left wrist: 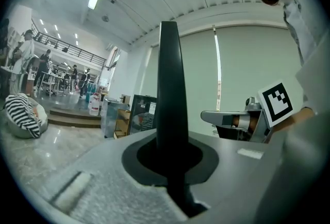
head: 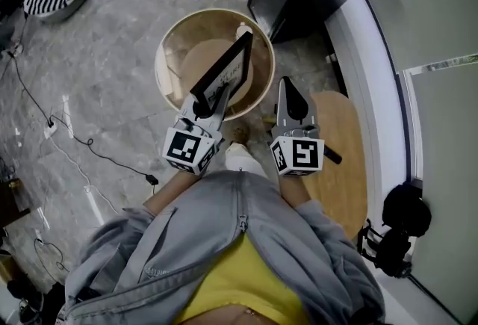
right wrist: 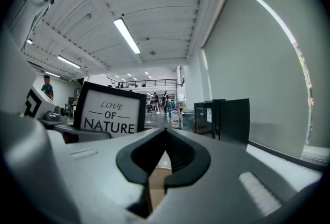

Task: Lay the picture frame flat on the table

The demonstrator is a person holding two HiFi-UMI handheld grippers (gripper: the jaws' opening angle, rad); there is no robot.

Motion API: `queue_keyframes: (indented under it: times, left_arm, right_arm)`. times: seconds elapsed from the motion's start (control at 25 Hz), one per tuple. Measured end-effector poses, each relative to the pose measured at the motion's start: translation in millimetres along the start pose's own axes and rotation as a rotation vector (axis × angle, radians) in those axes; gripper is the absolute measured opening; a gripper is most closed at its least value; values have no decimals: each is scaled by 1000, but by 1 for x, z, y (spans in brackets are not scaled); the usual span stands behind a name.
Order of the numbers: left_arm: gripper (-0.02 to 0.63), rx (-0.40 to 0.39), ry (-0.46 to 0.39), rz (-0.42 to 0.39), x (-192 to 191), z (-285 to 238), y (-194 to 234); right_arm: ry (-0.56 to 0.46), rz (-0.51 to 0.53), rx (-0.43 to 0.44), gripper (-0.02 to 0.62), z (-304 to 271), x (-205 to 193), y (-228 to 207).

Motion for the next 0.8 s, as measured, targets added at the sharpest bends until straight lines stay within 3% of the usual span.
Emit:
queue_keyframes:
  times: [0.36,0.8]
  left_arm:
    - [8,-3,53,30,-14,-71,23]
    - [8,-68,168,94,-59,-102,63]
  right_arm:
    - [45,-15,78,2,-54,-40,-27]
    - [140,-59,144,2,-87,-101,-2]
Point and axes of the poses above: the fingertips, and each gripper's own axes: z backward along the fingers, y to its left, x out of its top, the point moved 1 cm from there along z, backward along the fingers, and after that the axes turned 15 degrees about z, right-handed, at the moved point
